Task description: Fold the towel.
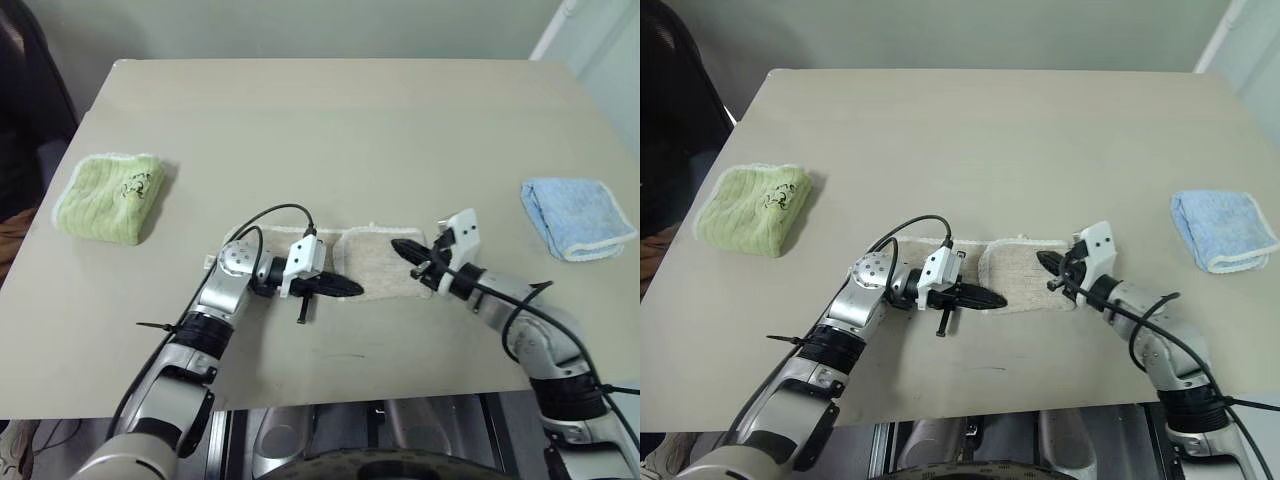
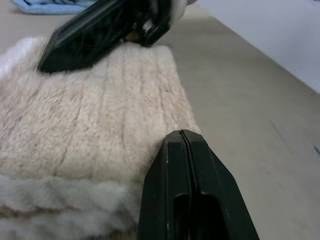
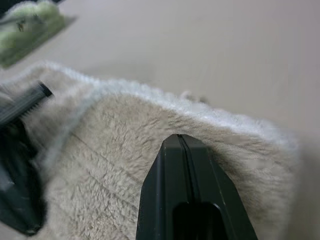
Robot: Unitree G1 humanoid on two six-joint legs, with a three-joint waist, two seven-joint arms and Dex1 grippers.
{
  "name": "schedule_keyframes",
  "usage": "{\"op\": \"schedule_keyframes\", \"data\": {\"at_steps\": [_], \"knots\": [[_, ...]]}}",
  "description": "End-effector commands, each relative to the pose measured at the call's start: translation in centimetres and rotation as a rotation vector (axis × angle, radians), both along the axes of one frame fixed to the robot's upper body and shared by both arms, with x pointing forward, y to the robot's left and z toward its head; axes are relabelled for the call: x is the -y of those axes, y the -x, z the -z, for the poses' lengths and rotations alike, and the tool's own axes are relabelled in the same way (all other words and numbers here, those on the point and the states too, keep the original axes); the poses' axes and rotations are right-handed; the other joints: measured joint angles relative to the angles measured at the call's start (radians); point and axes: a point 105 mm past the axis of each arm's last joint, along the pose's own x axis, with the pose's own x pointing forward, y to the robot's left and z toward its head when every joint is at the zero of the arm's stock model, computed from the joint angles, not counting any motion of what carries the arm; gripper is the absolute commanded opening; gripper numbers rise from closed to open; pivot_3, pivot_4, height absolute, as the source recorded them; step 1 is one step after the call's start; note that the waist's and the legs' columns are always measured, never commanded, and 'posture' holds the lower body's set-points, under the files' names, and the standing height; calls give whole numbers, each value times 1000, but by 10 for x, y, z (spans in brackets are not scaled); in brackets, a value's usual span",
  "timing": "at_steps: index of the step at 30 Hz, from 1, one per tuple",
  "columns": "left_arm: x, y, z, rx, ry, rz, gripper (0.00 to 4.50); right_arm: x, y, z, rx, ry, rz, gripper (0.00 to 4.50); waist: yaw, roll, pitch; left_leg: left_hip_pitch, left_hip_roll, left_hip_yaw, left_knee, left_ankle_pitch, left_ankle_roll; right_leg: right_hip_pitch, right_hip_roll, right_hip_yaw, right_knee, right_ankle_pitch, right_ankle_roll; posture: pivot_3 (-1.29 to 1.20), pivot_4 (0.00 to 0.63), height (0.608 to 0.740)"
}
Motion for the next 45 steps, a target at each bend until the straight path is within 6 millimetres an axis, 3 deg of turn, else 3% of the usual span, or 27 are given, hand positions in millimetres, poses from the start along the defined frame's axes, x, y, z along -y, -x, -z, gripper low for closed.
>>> {"op": "schedule_keyframes", "data": {"at_steps": [1,5,11,14,19,23,27,33,40,41,45], "knots": [[-7,4,11,0,-45,3,35,0,-4,3,36,29,21,0,0,0,0,0,0,0,0,0,0,0,0,0,0,0,0,0,150,703],[-2,-2,6,30,10,-41,35,-1,-8,0,50,13,28,0,0,1,0,0,0,0,0,0,0,0,0,0,0,0,0,0,150,703],[7,-15,-17,3,172,-117,35,-2,-7,4,81,69,1,0,1,1,0,-1,0,0,0,0,0,0,-1,0,0,0,-1,0,150,703],[6,-22,-41,2,257,-151,35,-4,-3,2,117,74,-26,0,0,1,0,-1,0,0,0,0,-2,0,-1,0,0,0,-1,0,150,703],[-6,-27,-85,-68,365,-158,35,-7,9,-25,126,-90,-84,0,1,1,0,-2,0,0,0,1,-3,-1,0,-1,0,0,-1,0,150,703],[-35,-34,-119,-148,404,-212,952,-14,34,-49,132,-149,-260,0,0,1,0,-2,0,1,0,6,-12,0,0,-1,-1,-1,-1,0,150,703],[-61,-21,-128,-237,360,-215,2299,-14,39,-66,143,-162,-309,0,-6,0,0,-2,0,1,-2,6,-16,-2,1,0,-1,-2,-2,0,150,703],[-118,-18,-134,-293,345,-426,4427,-18,41,-70,158,-48,-411,1906,-6,0,0,-2,0,0,-3,5,-18,-4,1,0,0,-4,-4,0,150,703],[-164,5,-123,-443,357,-668,4500,-26,54,-69,163,65,-576,4255,-6,0,0,-3,0,-1,-5,3,-20,-6,1,0,0,-7,-6,0,150,703],[-169,9,-120,-481,347,-705,4500,-26,55,-68,161,76,-593,4466,-6,0,0,-3,1,-1,-5,3,-21,-6,1,0,0,-7,-6,0,150,703],[-194,24,-101,-655,298,-930,4500,-28,44,-69,170,83,-585,4466,-7,0,0,-2,1,-1,-7,2,-22,-7,2,0,0,-9,-8,0,150,703]]}}
